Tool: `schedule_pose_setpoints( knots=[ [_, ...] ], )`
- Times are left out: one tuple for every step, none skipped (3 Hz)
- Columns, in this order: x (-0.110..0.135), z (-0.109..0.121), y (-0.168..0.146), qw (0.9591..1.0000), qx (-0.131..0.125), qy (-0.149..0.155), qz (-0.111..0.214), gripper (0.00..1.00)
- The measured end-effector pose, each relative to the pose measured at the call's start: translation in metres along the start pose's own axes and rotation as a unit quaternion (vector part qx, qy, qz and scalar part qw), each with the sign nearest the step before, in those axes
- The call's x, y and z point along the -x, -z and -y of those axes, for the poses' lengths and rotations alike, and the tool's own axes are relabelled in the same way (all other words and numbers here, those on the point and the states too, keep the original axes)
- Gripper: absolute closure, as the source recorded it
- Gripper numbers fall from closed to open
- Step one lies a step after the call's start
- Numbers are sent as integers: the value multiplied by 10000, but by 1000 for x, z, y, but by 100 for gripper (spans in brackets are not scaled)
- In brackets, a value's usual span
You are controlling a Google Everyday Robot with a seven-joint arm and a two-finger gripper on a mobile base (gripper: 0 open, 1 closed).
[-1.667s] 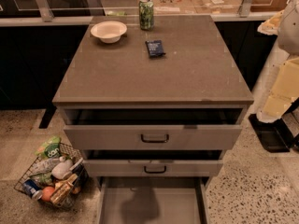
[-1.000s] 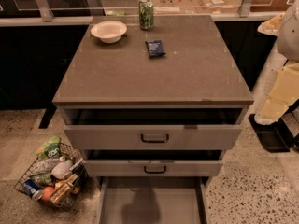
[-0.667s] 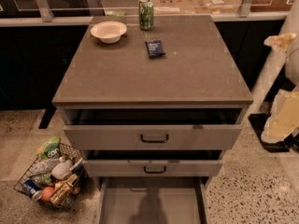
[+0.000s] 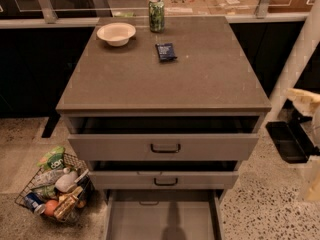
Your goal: Close bottom drawer
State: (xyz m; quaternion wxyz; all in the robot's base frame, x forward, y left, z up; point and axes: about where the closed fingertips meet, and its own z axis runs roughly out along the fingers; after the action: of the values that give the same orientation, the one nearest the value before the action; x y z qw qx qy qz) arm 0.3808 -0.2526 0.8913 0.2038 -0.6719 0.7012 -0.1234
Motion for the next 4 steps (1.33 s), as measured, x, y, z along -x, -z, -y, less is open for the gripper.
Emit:
schedule_pose_setpoints(
  knots=[
    [-11, -40, -22, 9992, 304, 259, -33, 0],
    [-11, -40, -22, 9992, 305, 259, -33, 0],
    [-15, -46, -39, 9991, 361, 210, -117, 0],
    [-37, -72, -73, 9978, 588, 183, -245, 0]
  ],
)
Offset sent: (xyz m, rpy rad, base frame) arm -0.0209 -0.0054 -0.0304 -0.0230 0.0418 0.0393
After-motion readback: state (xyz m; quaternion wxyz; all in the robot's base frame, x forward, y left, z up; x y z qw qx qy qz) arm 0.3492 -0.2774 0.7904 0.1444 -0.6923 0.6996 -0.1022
